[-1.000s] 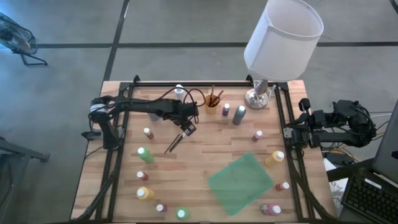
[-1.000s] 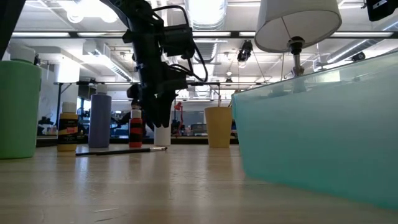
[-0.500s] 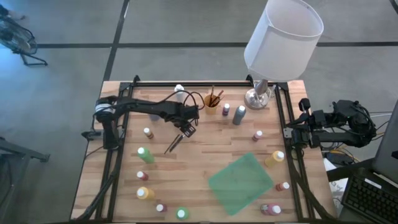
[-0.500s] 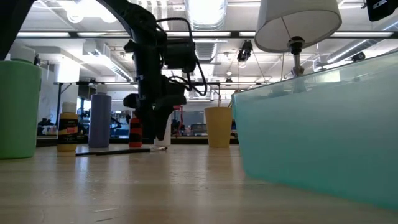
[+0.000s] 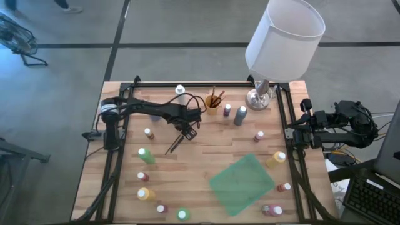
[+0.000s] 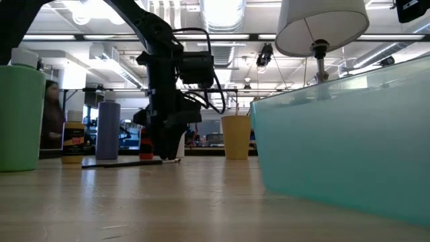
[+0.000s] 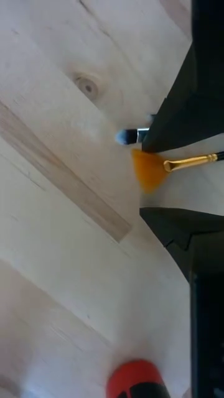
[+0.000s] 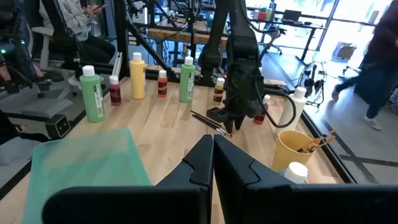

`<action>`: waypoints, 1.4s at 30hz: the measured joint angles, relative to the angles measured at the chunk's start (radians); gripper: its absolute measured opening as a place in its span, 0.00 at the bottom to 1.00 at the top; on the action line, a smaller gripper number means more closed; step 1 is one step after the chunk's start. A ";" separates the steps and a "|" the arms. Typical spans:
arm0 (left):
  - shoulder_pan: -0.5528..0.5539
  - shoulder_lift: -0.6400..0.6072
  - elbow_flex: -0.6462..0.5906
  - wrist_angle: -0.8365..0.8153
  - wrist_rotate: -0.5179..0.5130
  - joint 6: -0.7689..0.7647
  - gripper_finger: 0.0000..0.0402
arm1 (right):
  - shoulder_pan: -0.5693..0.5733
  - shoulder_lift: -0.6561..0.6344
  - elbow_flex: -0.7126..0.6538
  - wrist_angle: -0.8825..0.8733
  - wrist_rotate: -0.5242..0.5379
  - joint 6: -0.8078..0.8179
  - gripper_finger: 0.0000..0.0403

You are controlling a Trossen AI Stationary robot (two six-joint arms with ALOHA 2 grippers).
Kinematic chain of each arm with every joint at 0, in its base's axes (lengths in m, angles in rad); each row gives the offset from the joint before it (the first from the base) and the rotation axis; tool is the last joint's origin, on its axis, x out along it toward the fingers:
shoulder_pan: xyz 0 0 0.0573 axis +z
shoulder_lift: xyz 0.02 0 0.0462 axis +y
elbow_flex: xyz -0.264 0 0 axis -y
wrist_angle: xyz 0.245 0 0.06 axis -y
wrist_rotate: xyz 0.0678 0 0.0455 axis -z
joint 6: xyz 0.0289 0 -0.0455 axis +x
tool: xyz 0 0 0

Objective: Pick & Place Paint Supplies
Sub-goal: Put the gold paintbrush into the yellow cup

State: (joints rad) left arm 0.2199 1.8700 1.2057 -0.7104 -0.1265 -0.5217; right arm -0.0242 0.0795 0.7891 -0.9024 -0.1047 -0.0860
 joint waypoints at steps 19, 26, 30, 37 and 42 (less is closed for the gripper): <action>-0.001 0.001 -0.015 0.033 0.007 0.014 0.16 | 0.000 0.000 0.000 0.000 0.000 0.000 0.02; -0.001 0.001 -0.016 0.038 -0.003 0.031 0.02 | 0.000 0.000 0.000 0.000 0.000 0.000 0.02; 0.000 0.001 -0.016 0.038 -0.003 0.031 0.02 | 0.000 0.000 0.000 0.000 0.000 0.000 0.02; 0.000 -0.006 -0.017 0.035 0.000 0.050 0.01 | 0.000 0.000 0.000 0.000 0.000 0.000 0.02; 0.001 -0.032 -0.021 0.009 0.005 0.072 0.01 | 0.000 0.000 0.000 0.000 0.000 0.000 0.02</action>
State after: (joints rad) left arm 0.2211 1.8380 1.1847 -0.7012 -0.1218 -0.4498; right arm -0.0242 0.0795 0.7891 -0.9024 -0.1047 -0.0860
